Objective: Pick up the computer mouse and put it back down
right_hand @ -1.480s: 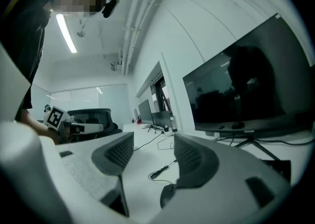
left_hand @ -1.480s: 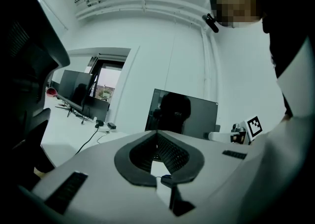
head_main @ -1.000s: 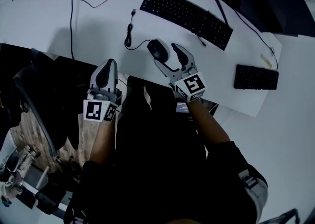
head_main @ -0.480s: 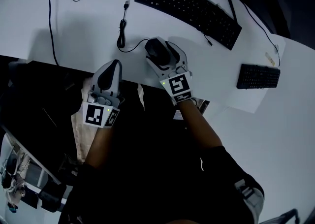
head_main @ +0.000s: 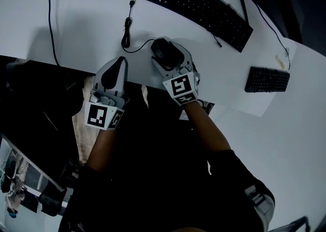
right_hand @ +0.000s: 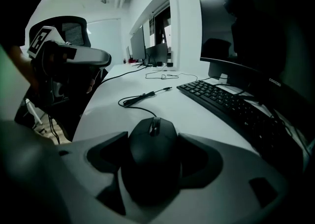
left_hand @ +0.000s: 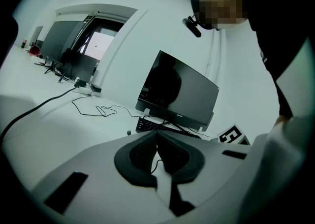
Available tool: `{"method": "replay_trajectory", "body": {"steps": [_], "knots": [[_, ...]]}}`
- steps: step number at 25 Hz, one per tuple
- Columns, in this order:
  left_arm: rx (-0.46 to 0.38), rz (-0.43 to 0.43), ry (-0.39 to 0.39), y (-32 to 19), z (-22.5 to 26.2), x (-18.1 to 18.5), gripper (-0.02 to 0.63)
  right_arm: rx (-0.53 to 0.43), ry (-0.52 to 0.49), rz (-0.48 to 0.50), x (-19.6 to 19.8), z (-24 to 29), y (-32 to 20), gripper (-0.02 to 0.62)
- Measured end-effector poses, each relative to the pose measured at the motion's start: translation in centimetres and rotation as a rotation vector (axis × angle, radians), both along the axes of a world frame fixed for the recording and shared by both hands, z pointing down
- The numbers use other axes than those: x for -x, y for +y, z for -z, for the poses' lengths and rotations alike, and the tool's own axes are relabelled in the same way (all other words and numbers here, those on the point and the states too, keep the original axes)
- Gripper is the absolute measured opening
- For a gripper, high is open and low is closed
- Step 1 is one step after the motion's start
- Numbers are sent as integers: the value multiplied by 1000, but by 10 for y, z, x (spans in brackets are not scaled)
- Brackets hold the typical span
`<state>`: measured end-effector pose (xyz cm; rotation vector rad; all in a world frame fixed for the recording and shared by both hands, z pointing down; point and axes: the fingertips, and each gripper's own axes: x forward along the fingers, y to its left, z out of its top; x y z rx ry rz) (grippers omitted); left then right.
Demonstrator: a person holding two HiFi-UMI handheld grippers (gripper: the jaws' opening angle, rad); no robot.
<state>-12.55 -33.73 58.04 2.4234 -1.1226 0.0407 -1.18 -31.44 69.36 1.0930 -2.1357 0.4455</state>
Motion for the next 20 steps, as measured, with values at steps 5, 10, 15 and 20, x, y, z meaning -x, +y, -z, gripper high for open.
{"method": "replay_trajectory", "body": {"steps": [5, 10, 15, 20], "knots": [[-24, 4, 32, -5, 12, -1, -5, -11, -4, -6, -3, 6, -3, 319], [-34, 7, 10, -5, 22, 6, -5, -80, -65, 14, 5, 39, -5, 318], [-77, 16, 17, -11, 51, 8, -5, -158, -141, 26, 5, 92, -9, 318], [-169, 16, 50, -30, 90, 5, -5, -299, -205, 30, -4, 155, -28, 318]]}}
